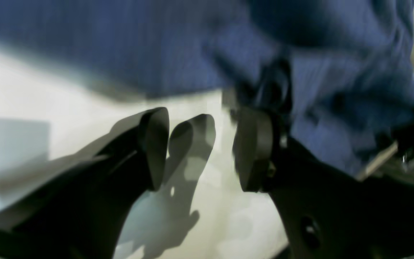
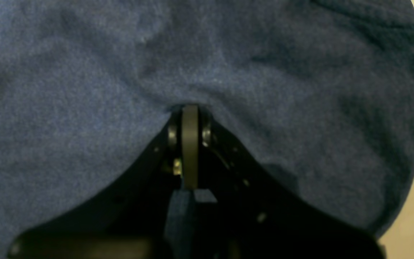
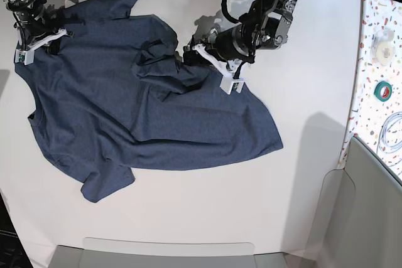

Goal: Layout the t-shirt on the table in an organized manner, then fold the t-shirt properly
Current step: 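Drag the held fabric with the left gripper toward the t-shirt middle, then pull the held fabric with the left gripper outward to smooth the body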

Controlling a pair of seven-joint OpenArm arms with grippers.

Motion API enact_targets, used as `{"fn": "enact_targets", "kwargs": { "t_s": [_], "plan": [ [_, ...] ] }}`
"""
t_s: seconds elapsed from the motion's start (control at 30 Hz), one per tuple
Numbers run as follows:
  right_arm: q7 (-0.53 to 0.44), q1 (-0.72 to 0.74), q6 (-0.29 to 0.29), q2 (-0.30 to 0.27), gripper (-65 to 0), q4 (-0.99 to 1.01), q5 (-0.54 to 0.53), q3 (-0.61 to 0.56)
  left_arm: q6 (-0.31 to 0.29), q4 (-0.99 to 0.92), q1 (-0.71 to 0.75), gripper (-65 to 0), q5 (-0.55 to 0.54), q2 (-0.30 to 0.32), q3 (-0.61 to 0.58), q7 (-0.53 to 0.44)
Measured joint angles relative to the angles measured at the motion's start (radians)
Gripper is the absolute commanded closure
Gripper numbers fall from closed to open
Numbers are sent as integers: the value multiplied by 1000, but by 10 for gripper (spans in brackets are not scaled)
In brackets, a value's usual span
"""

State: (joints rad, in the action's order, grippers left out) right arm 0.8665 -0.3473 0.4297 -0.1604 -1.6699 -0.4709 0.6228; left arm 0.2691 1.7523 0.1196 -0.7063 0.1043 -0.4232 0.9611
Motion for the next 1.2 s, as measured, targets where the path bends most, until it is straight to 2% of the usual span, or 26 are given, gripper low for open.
{"fn": "enact_targets", "kwargs": {
  "t_s": [0.07, 0.23, 0.43, 0.53, 0.6, 0.67, 0.8, 0.97, 1.2],
  "plan": [
    [0, 1, 0, 0, 0, 0, 0, 0, -1, -18, -3, -294, -9, 0, 0, -19],
    [-1, 2, 0, 0, 0, 0, 0, -1, 101, -51, -40, -322, -37, -5, -7, -28],
    [0, 1, 0, 0, 0, 0, 0, -1, 120, -58, -50, -312, -18, -7, -9, -54],
    [0, 1, 0, 0, 0, 0, 0, -1, 121, -59, -50, -207, -9, -6, -8, -51],
    [0, 1, 0, 0, 0, 0, 0, -1, 121, -60, -48, -88, -3, -6, -6, -57],
    [0, 1, 0, -2, 0, 0, 0, -1, 124, -62, -44, -4, -3, -3, 4, -54],
    [10, 1, 1, -13, 0, 0, -3, -4, 130, -31, -41, -4, -2, 5, 39, -18],
    [11, 1, 1, -13, 0, 0, -6, -4, 145, 71, -30, -3, 11, 85, 88, 45],
    [16, 1, 1, -18, 0, 0, -7, -5, 142, 167, -42, -4, 11, 87, 181, 196]
  ]
}}
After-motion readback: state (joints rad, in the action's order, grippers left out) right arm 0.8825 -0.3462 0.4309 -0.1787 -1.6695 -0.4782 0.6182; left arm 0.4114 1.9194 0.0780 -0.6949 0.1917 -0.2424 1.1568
